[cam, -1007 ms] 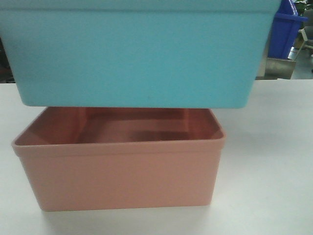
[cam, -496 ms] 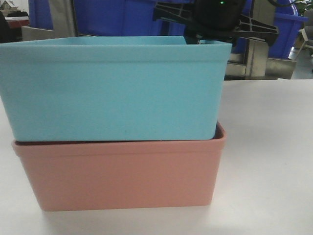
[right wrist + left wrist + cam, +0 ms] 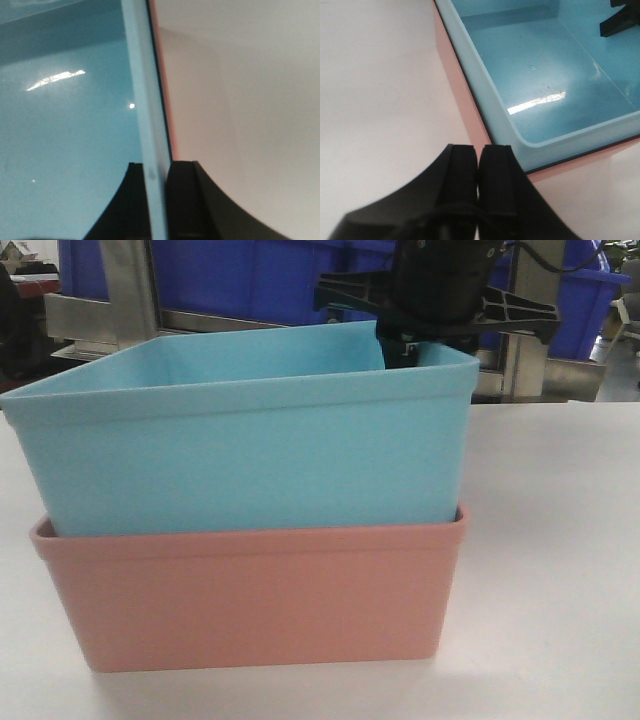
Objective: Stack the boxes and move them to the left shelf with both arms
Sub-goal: 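Release the blue bin and lower both grippers onto its rim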
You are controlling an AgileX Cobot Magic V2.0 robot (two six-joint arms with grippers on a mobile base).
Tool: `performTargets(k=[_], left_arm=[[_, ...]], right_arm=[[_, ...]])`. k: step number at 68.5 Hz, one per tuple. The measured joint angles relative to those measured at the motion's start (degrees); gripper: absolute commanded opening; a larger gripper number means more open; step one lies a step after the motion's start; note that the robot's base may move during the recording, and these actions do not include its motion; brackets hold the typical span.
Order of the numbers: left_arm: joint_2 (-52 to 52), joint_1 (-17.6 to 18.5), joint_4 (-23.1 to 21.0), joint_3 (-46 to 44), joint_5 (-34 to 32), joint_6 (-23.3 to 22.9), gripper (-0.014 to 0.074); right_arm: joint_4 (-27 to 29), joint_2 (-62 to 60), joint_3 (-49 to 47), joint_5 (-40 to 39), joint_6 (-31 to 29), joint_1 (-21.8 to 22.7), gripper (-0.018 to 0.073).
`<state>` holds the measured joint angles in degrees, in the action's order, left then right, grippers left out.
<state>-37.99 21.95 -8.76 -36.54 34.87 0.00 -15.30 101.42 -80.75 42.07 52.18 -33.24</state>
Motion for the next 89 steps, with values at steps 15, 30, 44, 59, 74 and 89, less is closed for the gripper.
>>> performTargets(k=[15,30,44,59,74,89], left_arm=[[0.00,0.00,0.00,0.00,0.10,0.00,0.0057],[0.00,0.00,-0.35,0.00,0.47,0.00,0.0311],[-4.43,0.00,-1.25,-5.56,3.29,0.00,0.0444],[-18.37,0.00,-1.88,-18.93,10.72,0.00,0.0507],[-35.12,0.00,-3.36,-29.25,14.12,0.00,0.0504],[-48.00,0.10,-3.58,-33.59,13.25,0.00,0.0502]], right_arm=[[0.30,-0.23,-0.12,-0.46,-3.11,0.00,0.0583],[0.30,-3.26,-0.12,3.76,-10.82,0.00,0.0625],[1.95,-7.66,-0.12,8.55,-18.22,0.00,0.0625],[8.74,-8.57,-0.12,11.52,-25.96,0.00,0.0625],[9.74,-8.01,-0.12,9.83,-27.16,1.35,0.0625],[9.74,-3.41,-0.12,8.01,-27.24,3.32,0.0625]])
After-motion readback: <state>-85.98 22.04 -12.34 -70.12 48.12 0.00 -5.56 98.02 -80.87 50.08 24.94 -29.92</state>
